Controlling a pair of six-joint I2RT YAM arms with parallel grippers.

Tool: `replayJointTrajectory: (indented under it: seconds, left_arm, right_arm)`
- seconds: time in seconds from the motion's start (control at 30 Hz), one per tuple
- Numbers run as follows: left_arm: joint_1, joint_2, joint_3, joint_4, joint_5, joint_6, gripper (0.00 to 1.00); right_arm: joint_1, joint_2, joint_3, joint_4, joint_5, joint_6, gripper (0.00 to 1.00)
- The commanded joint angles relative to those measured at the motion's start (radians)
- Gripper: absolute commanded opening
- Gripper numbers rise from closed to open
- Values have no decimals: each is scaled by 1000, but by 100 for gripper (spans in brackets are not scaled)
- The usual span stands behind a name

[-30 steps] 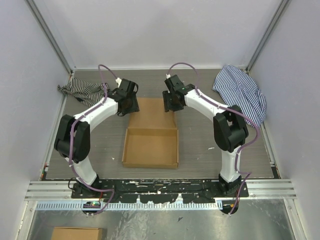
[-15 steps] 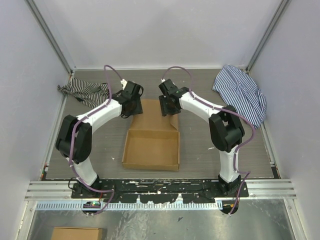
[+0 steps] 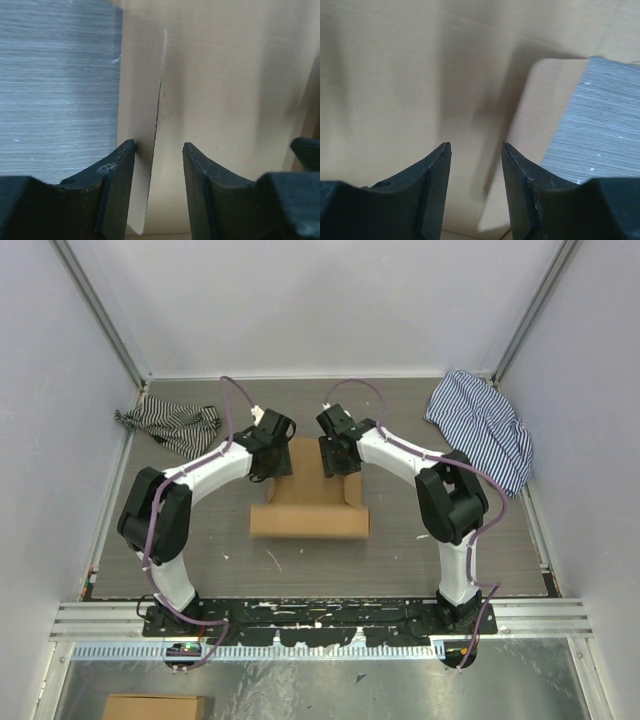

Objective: Fold the paper box

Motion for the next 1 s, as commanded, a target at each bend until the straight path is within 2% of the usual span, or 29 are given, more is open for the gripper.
replayJointTrajectory:
  seconds: [0.0, 0.33, 0.47, 0.57, 0.73, 0.97]
  left_arm:
    - [-44, 20, -15, 76, 95, -43, 49]
    - [-43, -39, 35, -36, -61, 19, 50]
    - [-43, -81, 33, -63, -141, 47, 52]
    - [-43, -123, 28, -56, -141, 59, 52]
    - [-44, -160, 25, -57, -131, 54, 53]
    - [-43, -208, 7, -67, -125, 43, 53]
  right_arm:
    - [52, 6, -1, 84, -93, 51, 50]
    - [53, -38, 50, 30, 6, 57, 48]
    - [52, -76, 34, 12, 64, 73, 47]
    - [53, -130, 1, 11, 92, 83, 47]
    - [53, -285, -130, 74, 161, 103, 46]
    - [64, -575, -333, 75, 104, 134, 47]
